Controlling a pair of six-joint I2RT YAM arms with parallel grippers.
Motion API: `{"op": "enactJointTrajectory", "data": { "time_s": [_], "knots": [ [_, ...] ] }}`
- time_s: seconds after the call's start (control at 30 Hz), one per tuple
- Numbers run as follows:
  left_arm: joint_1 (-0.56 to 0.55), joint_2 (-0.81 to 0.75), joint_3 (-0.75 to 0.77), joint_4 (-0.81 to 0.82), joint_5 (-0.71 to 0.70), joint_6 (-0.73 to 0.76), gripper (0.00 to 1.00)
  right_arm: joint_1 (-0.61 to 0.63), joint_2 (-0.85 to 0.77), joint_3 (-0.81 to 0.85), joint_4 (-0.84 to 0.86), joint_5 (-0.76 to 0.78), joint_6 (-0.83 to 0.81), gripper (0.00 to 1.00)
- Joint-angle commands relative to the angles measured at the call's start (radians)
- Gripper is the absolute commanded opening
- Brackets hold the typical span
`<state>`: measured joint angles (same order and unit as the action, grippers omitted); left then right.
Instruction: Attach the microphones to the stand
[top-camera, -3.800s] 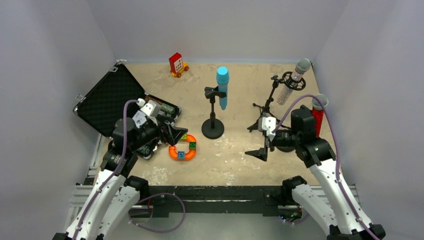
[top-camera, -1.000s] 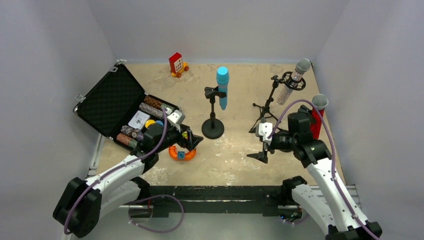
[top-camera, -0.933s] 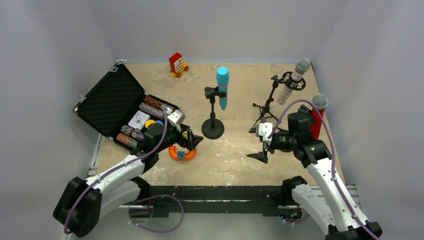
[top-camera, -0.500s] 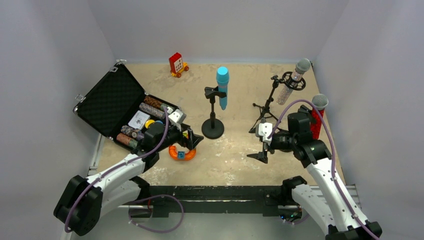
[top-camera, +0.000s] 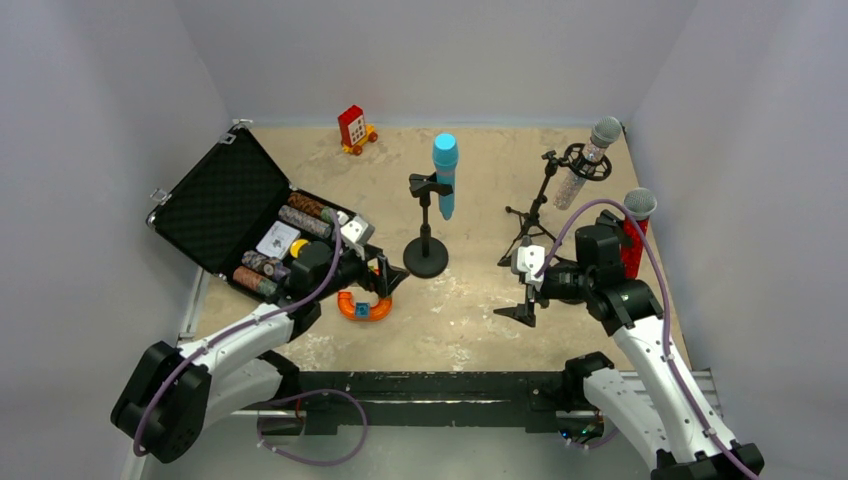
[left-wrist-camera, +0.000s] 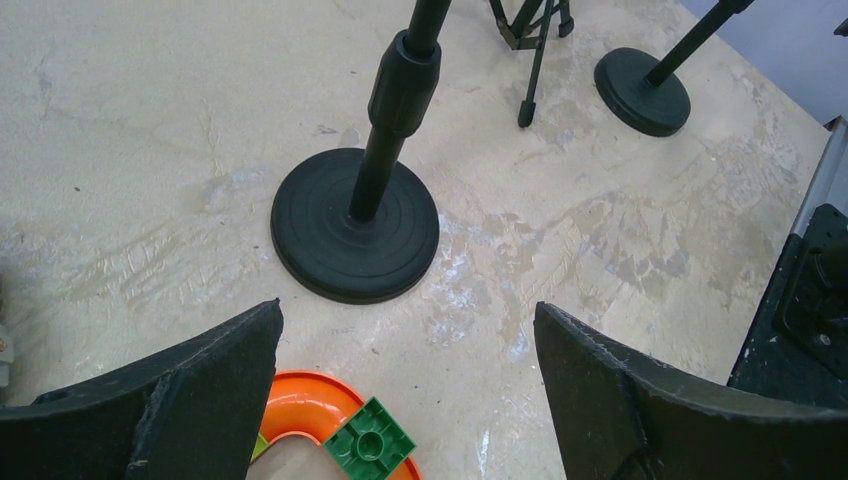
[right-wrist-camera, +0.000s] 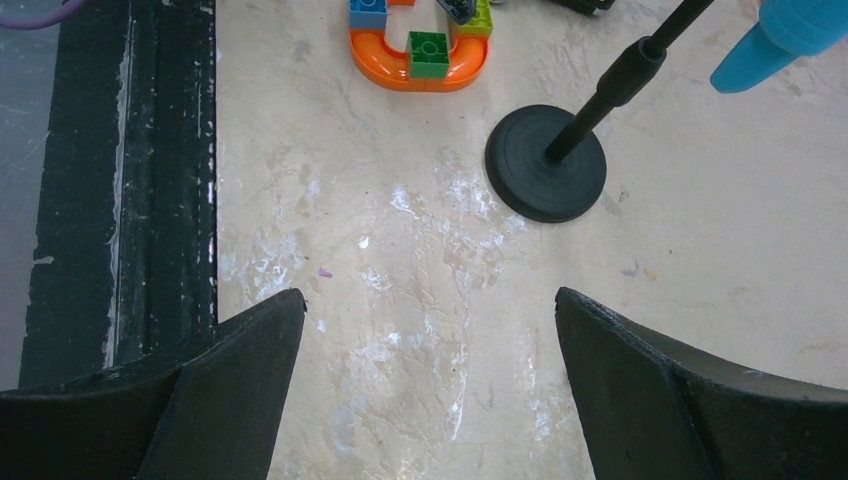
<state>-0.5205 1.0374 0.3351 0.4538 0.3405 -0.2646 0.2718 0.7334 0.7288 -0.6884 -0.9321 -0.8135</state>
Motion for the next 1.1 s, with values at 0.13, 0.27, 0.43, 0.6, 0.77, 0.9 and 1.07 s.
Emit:
{"op": "enactJointTrajectory", "data": {
  "time_s": [0.13,0.27,0.43,0.6,0.77,0.9,1.07],
  "knots": [
    [-0.007,0.013,0.041,0.065,0.018,0.038,0.99,-0.006,0.014,0.003,0.0,0.006,-0.019,0.99],
    [-0.007,0.018,0.038,0.066,0.018,0.042,0.99,-0.004,0.016,0.003,0.0,0.004,-0.022,0.99],
    [-0.007,0.026,0.037,0.069,0.022,0.045,0.99,-0.005,0.017,0.003,0.0,0.004,-0.023,0.99],
    [-0.007,0.034,0.037,0.078,0.03,0.045,0.99,-0.005,0.017,0.003,0.0,0.004,-0.024,0.99],
    [-0.007,0.035,0.033,0.083,0.032,0.05,0.99,-0.006,0.019,0.002,0.0,0.005,-0.024,0.99],
    [-0.007,0.045,0.026,0.108,0.043,0.061,0.99,-0.005,0.018,0.001,-0.001,0.004,-0.024,0.99],
    [-0.007,0.085,0.036,0.175,0.059,0.083,0.99,-0.005,0.022,0.002,-0.002,0.001,-0.026,0.99]
  ]
}}
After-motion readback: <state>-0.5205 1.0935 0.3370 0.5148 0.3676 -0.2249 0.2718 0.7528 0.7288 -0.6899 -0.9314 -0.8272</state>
